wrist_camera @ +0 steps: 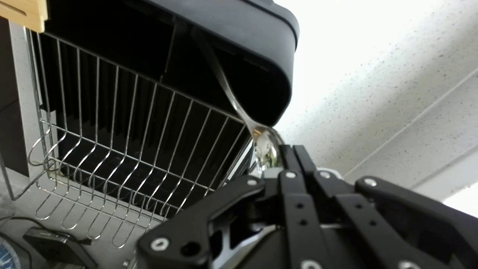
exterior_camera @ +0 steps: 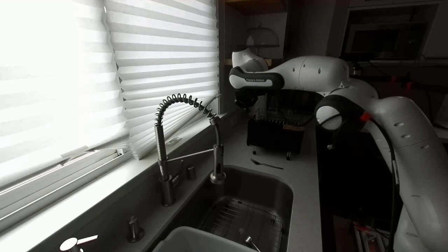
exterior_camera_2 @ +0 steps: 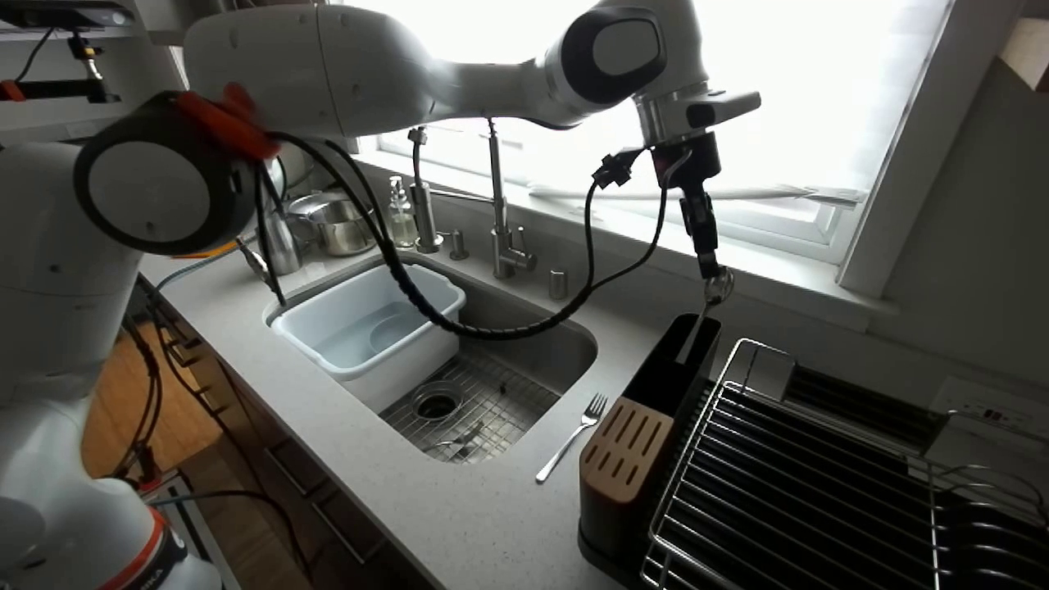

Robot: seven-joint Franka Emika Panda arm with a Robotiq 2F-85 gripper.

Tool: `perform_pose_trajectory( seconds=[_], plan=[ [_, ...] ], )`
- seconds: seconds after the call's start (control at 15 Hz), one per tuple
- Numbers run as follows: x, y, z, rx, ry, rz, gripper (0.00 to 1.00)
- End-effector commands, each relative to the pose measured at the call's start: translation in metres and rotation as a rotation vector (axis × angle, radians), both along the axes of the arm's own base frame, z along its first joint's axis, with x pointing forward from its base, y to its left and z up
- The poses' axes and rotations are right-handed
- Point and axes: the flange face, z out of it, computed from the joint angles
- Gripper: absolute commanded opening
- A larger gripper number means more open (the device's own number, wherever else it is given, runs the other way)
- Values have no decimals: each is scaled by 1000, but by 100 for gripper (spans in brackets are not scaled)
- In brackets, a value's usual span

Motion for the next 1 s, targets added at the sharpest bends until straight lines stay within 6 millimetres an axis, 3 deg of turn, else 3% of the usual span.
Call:
perform_pose_trajectory(
  seconds=[0.0,0.27,0.53,0.73,0.93],
  plan=[
    [-11,19,38,-62,-6,42,1],
    [-15,61,87,-156,-34,114,1],
    [-21,122,116,-142,-25,204,1],
    [-31,164,104,-38,70,297,1],
    [-42,193,70,42,196,349,1]
  ],
)
